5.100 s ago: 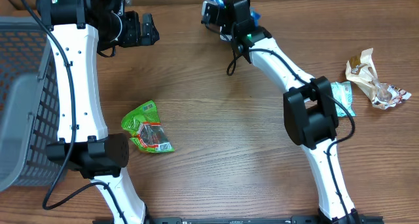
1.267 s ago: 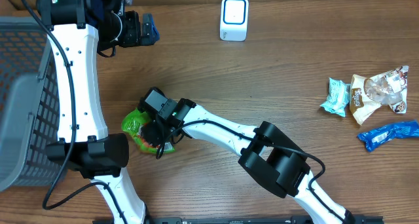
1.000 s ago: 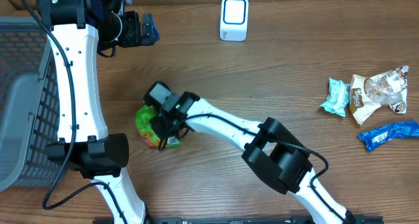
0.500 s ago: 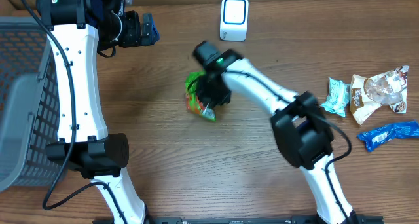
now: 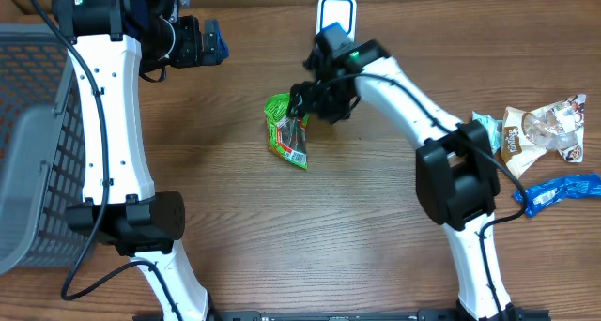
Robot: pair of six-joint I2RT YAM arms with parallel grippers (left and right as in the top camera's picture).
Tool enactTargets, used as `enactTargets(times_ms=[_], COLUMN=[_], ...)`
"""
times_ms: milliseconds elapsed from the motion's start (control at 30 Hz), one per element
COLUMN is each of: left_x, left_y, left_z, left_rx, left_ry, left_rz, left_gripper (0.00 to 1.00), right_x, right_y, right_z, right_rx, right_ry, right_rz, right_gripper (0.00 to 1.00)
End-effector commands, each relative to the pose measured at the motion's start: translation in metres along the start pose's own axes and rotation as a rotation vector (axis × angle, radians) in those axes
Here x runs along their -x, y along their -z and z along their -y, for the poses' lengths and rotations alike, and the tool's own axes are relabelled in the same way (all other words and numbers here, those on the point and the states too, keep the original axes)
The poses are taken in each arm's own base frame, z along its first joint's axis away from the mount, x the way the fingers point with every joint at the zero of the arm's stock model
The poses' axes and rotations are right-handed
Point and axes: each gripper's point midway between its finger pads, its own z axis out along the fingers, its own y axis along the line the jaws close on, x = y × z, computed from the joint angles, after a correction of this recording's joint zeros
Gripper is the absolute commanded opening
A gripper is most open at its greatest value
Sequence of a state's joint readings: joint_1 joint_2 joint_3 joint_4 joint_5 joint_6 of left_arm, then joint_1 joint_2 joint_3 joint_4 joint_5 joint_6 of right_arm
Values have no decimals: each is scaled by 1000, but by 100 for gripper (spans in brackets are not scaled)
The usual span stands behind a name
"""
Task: Scan the item barcode
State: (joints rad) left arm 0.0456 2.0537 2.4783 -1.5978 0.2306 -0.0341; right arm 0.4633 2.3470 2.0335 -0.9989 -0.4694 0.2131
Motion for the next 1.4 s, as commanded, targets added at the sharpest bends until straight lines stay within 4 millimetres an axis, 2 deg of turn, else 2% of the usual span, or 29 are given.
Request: enactTargets(times_ms=[0, 100, 300, 400, 533, 700, 733, 800, 833, 900, 967, 1033, 1100, 1133, 1167, 1267, 1367], left_x=[0, 0, 0, 0, 0, 0, 0, 0, 0, 0, 0, 0, 0, 0, 0, 0, 0], left_y=[1, 1, 1, 1, 1, 1, 1, 1, 1, 1, 1, 1, 1, 1, 1, 1, 1], left_z=[3, 3, 3, 3, 3, 3, 3, 3, 3, 3, 3, 3, 3, 3, 3, 3, 3], left_rx=[-1, -1, -1, -1, -1, -1, -1, -1, -1, -1, -1, -1, -1, -1, -1, 0, -1], left_ry=[7, 7, 7, 7, 7, 7, 7, 7, 7, 7, 7, 7, 7, 7, 7, 7, 7], left_rz=[3, 3, 3, 3, 3, 3, 3, 3, 3, 3, 3, 3, 3, 3, 3, 3, 3], left_gripper=[100, 100, 100, 100, 100, 100, 100, 100, 100, 100, 100, 100, 100, 100, 100, 100, 100], right_x=[24, 34, 33, 32, 28, 29, 28, 28, 27, 28, 29, 24, 15, 10, 4, -18, -43], right_y=[10, 9, -3, -12, -22, -41, -43, -44, -43, -41, -37, -32, -28, -27, -28, -29, -29], right_z=[6, 0, -35, -42, -35, 1, 6, 12, 14, 14, 13, 10, 4, 3, 2, 3, 3], right_rx=[-16, -16, 69, 73, 52, -56, -60, -63, -62, -70, -74, -66, -51, -43, -37, -53, -100], right_ry=[343, 519, 820, 901, 966, 933, 923, 902, 888, 833, 743, 650, 512, 424, 331, -4, -365], right_rz=[78, 124, 162, 167, 146, 92, 81, 76, 71, 74, 77, 67, 42, 24, 4, -73, -154], right_gripper=[92, 100, 100, 100, 100, 100, 98, 62, 59, 52, 50, 47, 38, 30, 28, 26, 28])
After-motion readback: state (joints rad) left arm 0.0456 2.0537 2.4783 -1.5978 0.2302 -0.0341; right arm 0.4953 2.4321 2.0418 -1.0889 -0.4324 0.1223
